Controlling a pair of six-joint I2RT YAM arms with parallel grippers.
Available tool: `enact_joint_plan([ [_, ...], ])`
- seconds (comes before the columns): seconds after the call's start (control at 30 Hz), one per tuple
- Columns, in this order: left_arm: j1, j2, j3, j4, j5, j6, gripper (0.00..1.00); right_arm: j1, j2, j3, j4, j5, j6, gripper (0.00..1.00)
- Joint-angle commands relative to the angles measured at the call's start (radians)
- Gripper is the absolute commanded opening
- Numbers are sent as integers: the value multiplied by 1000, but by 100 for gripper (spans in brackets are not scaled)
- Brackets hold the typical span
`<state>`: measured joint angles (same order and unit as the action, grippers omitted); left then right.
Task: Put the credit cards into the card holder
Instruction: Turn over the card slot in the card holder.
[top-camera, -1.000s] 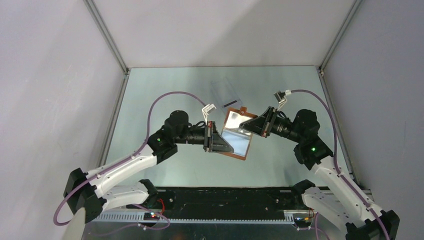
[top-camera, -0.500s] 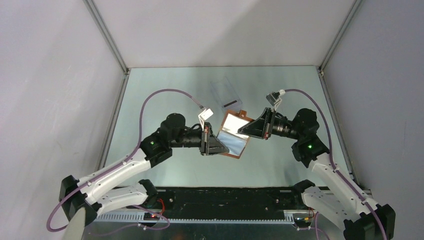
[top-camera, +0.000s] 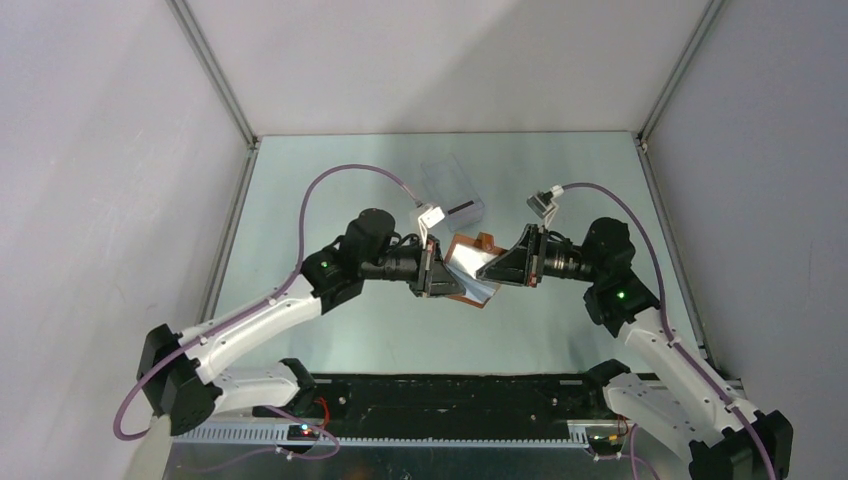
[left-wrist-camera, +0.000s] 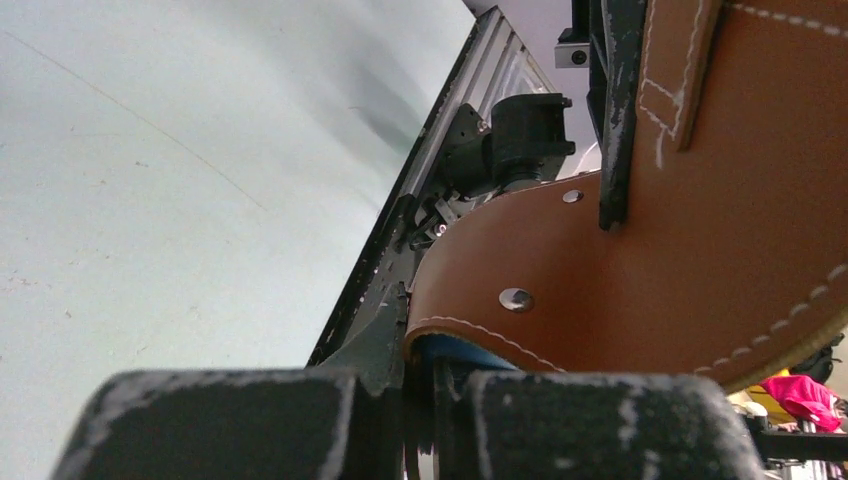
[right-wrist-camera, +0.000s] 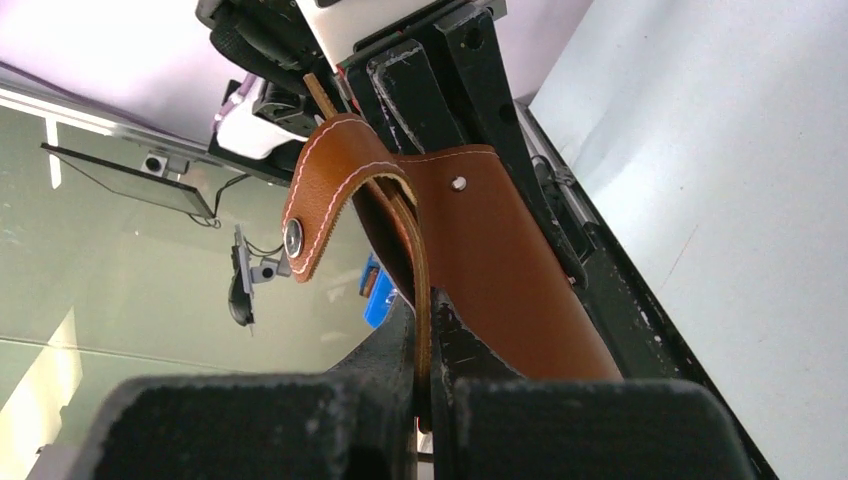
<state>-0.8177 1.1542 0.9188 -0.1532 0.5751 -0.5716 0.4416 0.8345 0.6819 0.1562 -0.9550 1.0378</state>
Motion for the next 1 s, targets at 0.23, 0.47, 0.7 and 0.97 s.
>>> enact_joint_plan([
  [0.23,55,-71,55,57,-178,48,0,39,67,-5,-221,-157,-56,0],
  [0.47,69,-157,1,47,-178,37,42,-15,35,-5,-176,-43,-29,0],
  [0.7,147,-239,-119,40,-145,-44,98,-101,-11,-4,-337,213,-73,0],
  [0.97,200,-295,-140,40,-152,-51,100,-159,-93,-220,-260,496,89,0],
])
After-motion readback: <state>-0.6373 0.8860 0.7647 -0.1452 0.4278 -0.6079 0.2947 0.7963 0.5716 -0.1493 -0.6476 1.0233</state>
